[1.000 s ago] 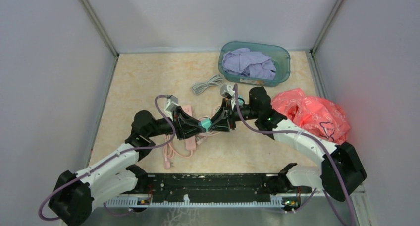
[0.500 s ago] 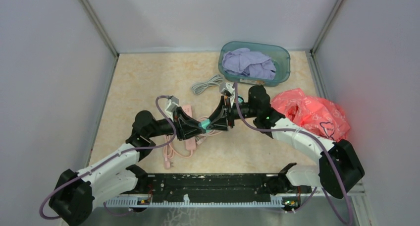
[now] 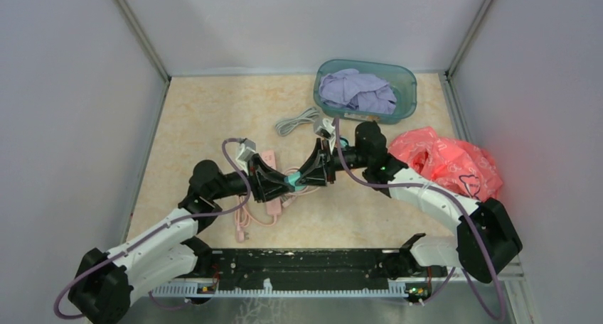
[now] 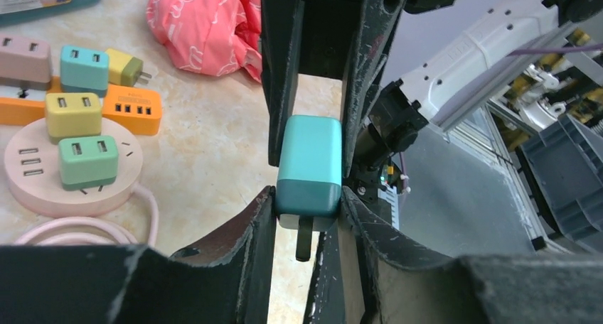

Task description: Insert the plug

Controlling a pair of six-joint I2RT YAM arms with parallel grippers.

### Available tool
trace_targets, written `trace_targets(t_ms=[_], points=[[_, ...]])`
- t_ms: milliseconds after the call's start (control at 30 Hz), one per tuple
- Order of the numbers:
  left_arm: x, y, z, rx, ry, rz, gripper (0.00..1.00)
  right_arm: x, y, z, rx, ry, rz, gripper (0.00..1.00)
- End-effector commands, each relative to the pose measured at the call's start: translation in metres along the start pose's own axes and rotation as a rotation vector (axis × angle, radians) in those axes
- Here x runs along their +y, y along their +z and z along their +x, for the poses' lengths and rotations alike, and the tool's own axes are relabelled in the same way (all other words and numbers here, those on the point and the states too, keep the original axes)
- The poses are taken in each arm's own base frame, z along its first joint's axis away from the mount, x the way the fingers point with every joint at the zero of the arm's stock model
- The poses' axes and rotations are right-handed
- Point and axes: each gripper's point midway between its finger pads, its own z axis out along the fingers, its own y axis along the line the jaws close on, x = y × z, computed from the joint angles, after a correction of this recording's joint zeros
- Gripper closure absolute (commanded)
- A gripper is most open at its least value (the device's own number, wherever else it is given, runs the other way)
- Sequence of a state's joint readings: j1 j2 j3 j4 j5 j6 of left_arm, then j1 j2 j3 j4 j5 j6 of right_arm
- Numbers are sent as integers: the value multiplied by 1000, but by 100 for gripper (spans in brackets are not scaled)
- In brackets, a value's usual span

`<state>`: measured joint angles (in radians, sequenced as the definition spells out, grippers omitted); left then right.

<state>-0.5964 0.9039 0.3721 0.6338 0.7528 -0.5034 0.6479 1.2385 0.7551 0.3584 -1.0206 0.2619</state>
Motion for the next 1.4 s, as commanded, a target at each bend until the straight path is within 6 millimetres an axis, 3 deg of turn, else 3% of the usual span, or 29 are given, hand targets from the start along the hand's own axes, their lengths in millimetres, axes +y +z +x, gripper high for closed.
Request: trace_targets(t_ms=[0,200,400,633,1033,1167,1367], points=[[23,-5,-3,-36,-15,-155,54,6,6,-25,-34,-92,-20,100],[54,-23,1,-65,-89,-387,35,-21,5,-21,7,-42,130,100],[94,-59,10,-117,-203,-708,30,-47,4,-16,47,20,281,100],[122,-81,42,-60,-362,-928,28,-72,7,-6,132,90,444,100],[140,-88,93,65,-477,-1020,32,-108,15,15,283,182,645,100],[139,-86,109,124,-522,-1011,35,-123,16,19,320,213,736,100],[134,-80,131,196,-616,-985,44,-129,29,18,347,232,790,100]])
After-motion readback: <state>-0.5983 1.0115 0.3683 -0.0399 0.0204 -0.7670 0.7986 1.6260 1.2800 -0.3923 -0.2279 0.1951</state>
